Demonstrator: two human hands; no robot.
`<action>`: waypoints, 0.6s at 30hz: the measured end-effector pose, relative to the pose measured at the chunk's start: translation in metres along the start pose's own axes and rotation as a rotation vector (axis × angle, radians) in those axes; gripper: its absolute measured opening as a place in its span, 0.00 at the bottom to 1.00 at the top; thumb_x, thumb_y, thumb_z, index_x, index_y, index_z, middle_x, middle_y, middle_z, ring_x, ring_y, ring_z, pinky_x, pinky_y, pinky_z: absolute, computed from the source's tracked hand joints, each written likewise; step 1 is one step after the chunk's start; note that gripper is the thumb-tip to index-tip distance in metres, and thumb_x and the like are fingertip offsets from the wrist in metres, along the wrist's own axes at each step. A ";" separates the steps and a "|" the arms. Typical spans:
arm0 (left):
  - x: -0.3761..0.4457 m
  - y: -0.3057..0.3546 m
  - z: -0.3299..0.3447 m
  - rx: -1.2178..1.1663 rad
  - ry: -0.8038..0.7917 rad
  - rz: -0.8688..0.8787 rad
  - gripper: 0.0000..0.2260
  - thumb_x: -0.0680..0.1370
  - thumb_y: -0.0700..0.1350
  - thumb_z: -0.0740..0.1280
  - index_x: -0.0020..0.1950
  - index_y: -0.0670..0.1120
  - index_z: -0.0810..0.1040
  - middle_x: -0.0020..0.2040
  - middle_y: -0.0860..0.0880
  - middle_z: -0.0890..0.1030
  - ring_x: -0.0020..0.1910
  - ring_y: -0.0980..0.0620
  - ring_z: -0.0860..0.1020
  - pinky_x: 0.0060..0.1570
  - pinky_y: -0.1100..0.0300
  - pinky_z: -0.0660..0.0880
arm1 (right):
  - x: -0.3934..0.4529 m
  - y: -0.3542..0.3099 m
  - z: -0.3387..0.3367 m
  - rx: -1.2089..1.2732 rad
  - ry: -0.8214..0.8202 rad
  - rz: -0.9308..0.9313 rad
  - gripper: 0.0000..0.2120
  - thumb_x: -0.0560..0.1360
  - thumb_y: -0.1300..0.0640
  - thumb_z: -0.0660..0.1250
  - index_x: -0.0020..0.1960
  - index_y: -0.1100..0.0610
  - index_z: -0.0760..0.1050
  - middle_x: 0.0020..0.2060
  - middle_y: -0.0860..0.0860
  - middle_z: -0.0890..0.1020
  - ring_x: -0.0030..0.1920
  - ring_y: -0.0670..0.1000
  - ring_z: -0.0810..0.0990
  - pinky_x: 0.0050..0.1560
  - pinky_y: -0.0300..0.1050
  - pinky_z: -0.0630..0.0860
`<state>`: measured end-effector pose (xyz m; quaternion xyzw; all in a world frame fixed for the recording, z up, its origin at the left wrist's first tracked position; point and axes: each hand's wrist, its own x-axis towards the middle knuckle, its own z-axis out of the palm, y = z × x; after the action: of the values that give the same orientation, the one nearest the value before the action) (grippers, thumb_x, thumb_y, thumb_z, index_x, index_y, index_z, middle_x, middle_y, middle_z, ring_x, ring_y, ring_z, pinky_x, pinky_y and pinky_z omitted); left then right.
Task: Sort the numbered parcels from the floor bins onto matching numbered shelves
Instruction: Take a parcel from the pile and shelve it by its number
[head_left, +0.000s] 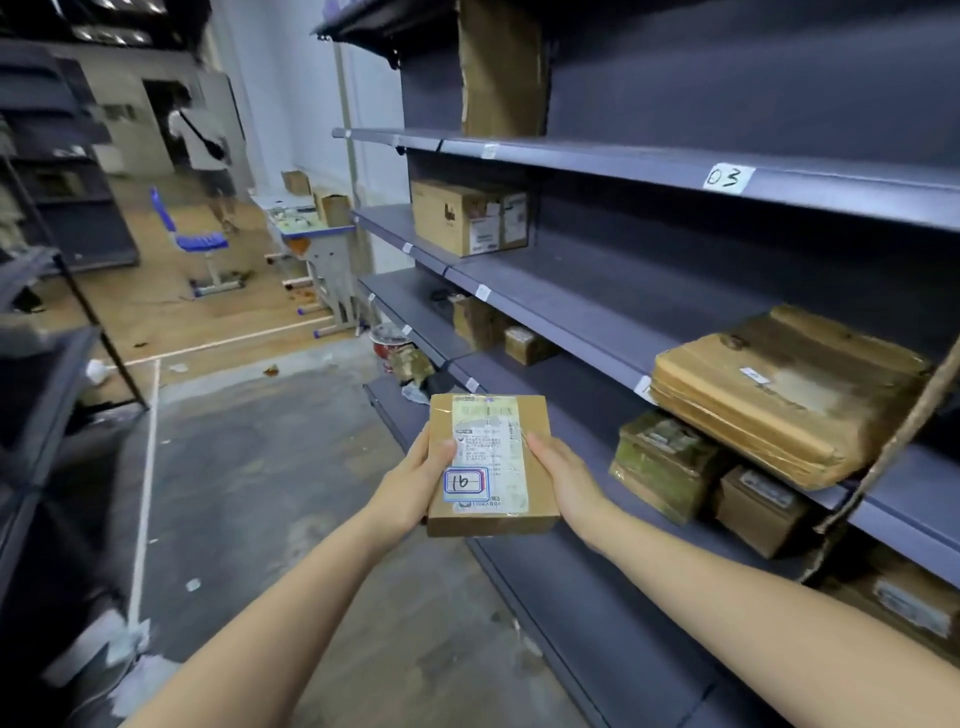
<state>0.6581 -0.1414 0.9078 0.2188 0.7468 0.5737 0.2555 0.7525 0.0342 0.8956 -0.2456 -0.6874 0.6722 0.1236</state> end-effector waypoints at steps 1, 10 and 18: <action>0.013 -0.004 -0.007 -0.001 0.010 -0.013 0.15 0.80 0.61 0.59 0.67 0.68 0.68 0.53 0.60 0.84 0.51 0.55 0.83 0.59 0.51 0.77 | 0.015 0.003 0.007 -0.019 0.000 0.002 0.32 0.67 0.29 0.62 0.62 0.49 0.76 0.52 0.46 0.85 0.55 0.50 0.82 0.64 0.54 0.74; 0.151 -0.027 -0.102 0.052 -0.034 -0.154 0.42 0.67 0.73 0.62 0.76 0.56 0.59 0.62 0.55 0.80 0.58 0.51 0.80 0.65 0.50 0.72 | 0.137 -0.004 0.089 0.093 0.160 0.101 0.16 0.81 0.45 0.60 0.63 0.54 0.72 0.52 0.49 0.82 0.48 0.46 0.81 0.41 0.37 0.74; 0.275 -0.021 -0.168 0.110 -0.172 -0.158 0.33 0.66 0.74 0.60 0.66 0.57 0.72 0.56 0.57 0.82 0.58 0.52 0.79 0.66 0.49 0.70 | 0.247 -0.013 0.144 0.143 0.360 0.161 0.17 0.78 0.39 0.60 0.60 0.48 0.74 0.55 0.49 0.83 0.56 0.52 0.81 0.63 0.53 0.74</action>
<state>0.3385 -0.1013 0.8870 0.2213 0.7673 0.4890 0.3509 0.4688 0.0341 0.8594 -0.4067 -0.5829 0.6722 0.2073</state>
